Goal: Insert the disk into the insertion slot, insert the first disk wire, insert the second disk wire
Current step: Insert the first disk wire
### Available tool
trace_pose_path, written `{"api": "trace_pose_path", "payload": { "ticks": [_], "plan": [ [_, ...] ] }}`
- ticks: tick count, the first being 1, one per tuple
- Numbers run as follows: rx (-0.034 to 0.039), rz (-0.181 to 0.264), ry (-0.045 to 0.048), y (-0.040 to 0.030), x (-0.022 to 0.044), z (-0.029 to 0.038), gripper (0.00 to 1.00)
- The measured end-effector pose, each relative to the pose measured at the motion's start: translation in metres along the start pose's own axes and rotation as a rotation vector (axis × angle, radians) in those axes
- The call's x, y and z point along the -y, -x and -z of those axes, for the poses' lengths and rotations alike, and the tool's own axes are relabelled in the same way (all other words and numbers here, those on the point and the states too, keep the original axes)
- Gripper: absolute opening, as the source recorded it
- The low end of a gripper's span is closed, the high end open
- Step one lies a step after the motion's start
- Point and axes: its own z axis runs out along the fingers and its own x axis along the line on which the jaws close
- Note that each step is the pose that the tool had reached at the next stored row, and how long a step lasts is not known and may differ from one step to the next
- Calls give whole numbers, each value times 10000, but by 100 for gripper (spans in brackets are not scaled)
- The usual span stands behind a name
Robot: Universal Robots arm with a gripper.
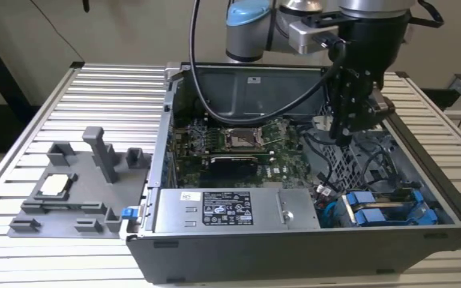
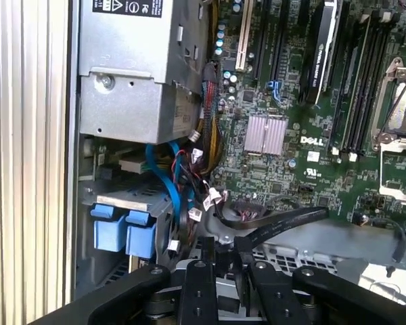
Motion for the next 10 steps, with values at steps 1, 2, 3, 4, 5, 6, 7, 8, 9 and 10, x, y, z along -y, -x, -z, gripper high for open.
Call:
{"api": "trace_pose_path", "payload": {
  "ticks": [1, 2, 3, 4, 5, 6, 7, 8, 9, 10],
  "plan": [
    [4, 65, -10, 1, -3, -7, 26],
    [-2, 112, -15, 3, -7, -14, 26],
    [-21, 137, -16, 4, -11, -19, 26],
    [-42, 146, -14, 5, -14, -23, 26],
    [-69, 151, -11, 6, -19, -26, 26],
    [-100, 157, -7, 7, -22, -28, 26],
    [-131, 162, -3, 7, -24, -30, 24],
    [-148, 164, 0, 7, -26, -31, 24],
    [-151, 166, 0, 7, -26, -30, 17],
    [-152, 166, -1, 7, -26, -30, 16]
  ]
}}
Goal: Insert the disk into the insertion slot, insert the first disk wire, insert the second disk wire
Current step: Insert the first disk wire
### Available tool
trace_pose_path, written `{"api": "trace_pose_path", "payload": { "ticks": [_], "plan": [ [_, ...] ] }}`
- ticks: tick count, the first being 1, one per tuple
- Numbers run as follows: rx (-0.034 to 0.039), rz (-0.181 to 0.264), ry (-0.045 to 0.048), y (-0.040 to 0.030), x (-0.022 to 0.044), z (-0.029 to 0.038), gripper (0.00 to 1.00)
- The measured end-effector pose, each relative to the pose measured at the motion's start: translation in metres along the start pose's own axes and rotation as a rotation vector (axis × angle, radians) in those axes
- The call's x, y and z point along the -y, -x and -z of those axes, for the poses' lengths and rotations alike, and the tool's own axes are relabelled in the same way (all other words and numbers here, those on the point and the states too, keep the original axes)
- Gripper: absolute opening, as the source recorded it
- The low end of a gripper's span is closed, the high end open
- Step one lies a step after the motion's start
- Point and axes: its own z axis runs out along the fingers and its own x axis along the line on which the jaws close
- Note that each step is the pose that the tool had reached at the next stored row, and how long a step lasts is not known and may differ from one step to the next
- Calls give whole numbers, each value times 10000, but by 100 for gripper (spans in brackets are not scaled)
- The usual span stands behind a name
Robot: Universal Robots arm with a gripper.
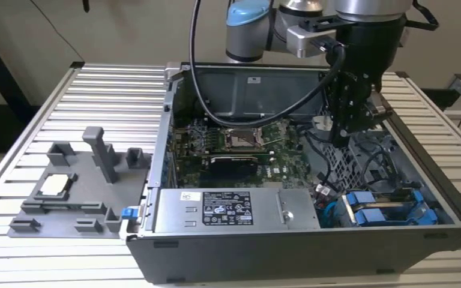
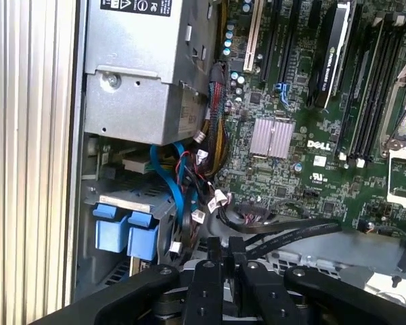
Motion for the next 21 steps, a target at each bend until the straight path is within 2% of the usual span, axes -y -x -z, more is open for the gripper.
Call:
{"api": "trace_pose_path", "payload": {
  "ticks": [9, 14, 21],
  "plan": [
    [-8, -1, 2, -12, 5, -2, 16],
    [2, 5, 41, -133, 72, -30, 16],
    [10, 13, 93, -345, 129, -71, 16]
  ]
}}
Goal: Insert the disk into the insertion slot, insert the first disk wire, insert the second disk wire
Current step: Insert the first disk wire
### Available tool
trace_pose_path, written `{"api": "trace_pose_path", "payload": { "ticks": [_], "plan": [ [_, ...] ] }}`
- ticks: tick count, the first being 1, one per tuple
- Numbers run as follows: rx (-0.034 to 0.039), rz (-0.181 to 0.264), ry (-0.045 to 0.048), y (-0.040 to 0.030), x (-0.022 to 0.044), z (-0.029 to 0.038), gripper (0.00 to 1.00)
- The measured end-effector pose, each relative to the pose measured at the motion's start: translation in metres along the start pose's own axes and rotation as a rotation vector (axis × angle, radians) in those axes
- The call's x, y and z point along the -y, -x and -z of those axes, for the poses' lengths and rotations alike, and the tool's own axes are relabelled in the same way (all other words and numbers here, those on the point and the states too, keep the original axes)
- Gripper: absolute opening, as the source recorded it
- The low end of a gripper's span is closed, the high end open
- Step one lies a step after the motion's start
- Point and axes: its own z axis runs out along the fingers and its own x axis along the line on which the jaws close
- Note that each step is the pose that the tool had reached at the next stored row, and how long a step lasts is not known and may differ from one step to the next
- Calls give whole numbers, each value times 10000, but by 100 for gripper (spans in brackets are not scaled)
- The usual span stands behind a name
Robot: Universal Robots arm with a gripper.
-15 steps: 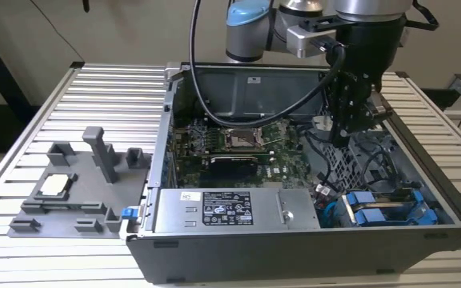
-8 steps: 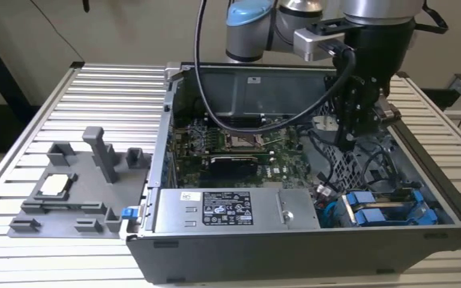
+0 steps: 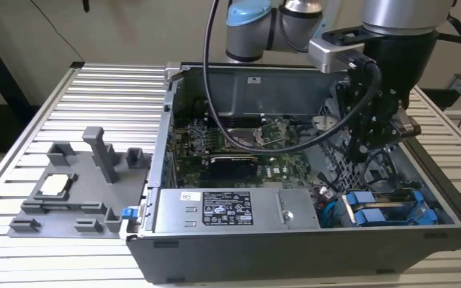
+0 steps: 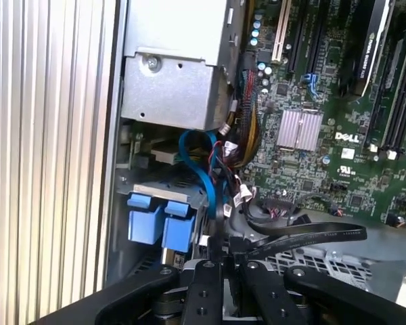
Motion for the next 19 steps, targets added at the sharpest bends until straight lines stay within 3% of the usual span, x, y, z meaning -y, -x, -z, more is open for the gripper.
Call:
{"api": "trace_pose_path", "payload": {
  "ticks": [13, 16, 19],
  "plan": [
    [16, 15, 103, -407, 116, -80, 16],
    [25, 22, 152, -455, 198, -96, 16],
    [28, 22, 151, -457, 218, -100, 16]
  ]
}}
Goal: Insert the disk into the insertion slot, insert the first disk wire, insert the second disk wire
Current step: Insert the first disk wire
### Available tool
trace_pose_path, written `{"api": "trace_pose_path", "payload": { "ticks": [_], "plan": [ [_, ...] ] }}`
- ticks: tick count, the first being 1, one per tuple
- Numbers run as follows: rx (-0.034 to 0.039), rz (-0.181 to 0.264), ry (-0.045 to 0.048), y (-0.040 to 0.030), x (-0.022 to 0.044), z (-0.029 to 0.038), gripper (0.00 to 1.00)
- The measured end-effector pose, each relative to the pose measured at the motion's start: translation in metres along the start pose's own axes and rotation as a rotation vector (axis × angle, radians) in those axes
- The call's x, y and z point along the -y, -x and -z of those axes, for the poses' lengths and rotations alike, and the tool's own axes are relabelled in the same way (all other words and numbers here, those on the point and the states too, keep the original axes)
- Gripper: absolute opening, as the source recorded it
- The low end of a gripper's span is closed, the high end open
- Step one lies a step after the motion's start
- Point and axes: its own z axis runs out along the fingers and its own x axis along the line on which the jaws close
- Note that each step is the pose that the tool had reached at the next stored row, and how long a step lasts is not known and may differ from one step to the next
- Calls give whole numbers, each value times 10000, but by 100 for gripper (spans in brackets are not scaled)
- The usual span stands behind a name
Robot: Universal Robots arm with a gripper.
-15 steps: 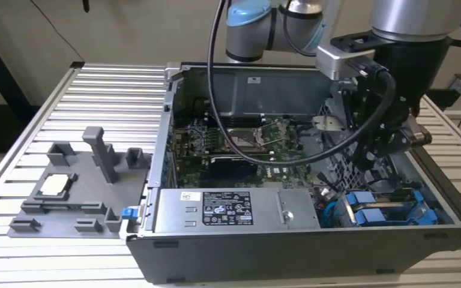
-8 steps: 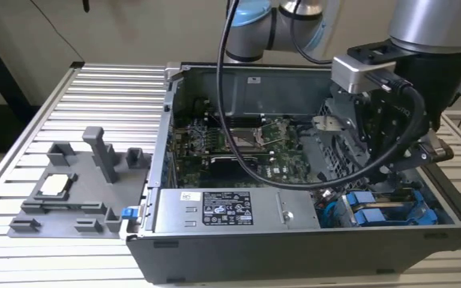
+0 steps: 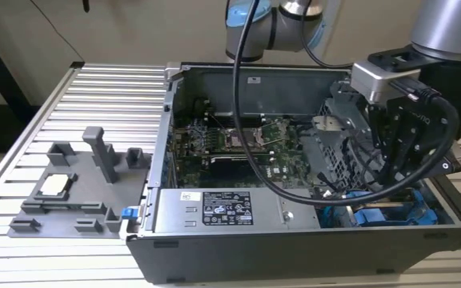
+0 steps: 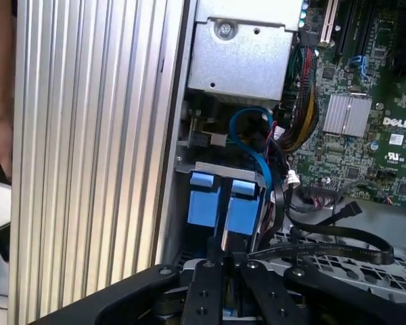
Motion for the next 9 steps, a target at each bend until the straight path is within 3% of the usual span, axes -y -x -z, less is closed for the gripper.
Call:
{"api": "trace_pose_path", "payload": {
  "ticks": [1, 6, 7, 9],
  "plan": [
    [91, -12, -12, -1, 0, -1, 16],
    [963, -131, -135, -9, 1, -3, 16],
    [1055, -133, -92, -16, 5, -5, 16],
    [1119, -110, 171, -23, 23, -7, 16]
  ]
}}
